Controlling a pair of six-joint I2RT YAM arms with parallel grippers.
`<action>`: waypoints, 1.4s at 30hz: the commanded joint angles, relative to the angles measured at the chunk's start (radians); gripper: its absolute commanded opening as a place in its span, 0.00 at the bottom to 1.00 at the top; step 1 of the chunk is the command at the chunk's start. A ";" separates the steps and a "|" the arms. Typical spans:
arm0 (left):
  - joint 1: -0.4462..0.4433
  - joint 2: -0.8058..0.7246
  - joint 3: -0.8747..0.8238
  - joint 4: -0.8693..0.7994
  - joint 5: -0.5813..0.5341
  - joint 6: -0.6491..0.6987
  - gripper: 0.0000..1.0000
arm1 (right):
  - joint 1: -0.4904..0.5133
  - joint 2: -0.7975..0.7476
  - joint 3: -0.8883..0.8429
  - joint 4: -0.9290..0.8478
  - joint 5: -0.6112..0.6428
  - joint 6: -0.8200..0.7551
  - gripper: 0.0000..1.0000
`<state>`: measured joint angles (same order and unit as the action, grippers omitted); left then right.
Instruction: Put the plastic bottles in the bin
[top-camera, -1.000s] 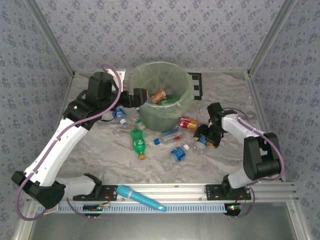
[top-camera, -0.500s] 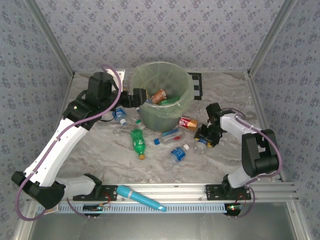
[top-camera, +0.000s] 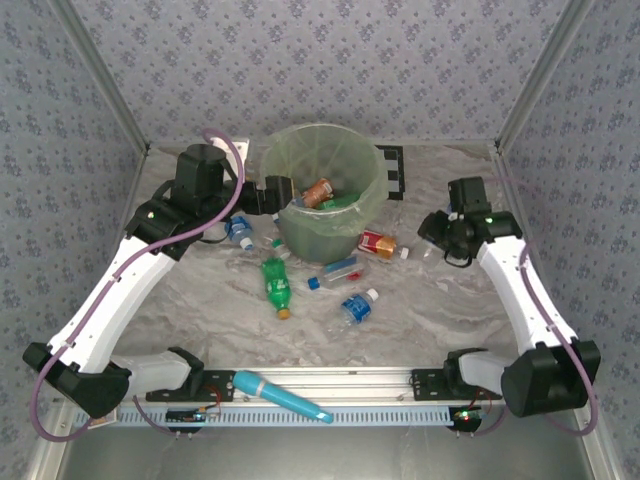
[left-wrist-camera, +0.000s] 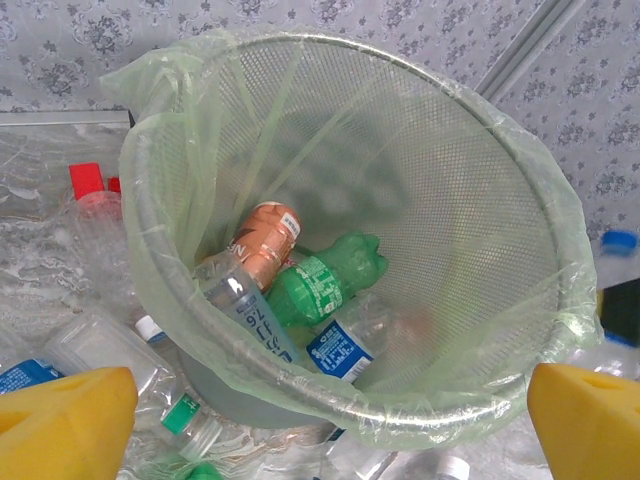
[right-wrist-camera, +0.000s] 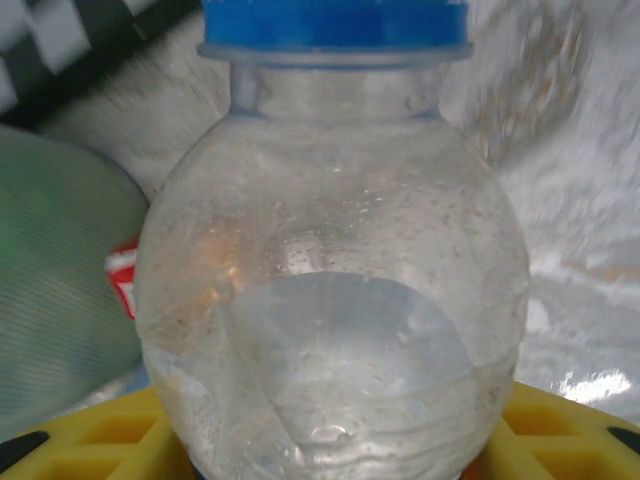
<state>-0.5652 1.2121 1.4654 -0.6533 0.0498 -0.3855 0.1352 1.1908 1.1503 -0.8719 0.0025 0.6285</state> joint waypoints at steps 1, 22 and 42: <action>-0.005 -0.015 0.027 0.026 -0.035 0.010 1.00 | 0.009 -0.019 0.133 -0.032 0.130 -0.069 0.54; -0.002 -0.071 0.016 -0.005 -0.085 -0.010 1.00 | 0.446 0.377 0.872 -0.078 0.295 -0.427 0.52; 0.017 -0.152 -0.020 -0.054 -0.157 -0.012 1.00 | 0.606 0.767 1.226 -0.295 0.116 -0.432 0.51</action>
<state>-0.5564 1.0763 1.4517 -0.6880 -0.0902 -0.3874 0.7338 1.9457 2.3245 -1.1191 0.1516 0.2005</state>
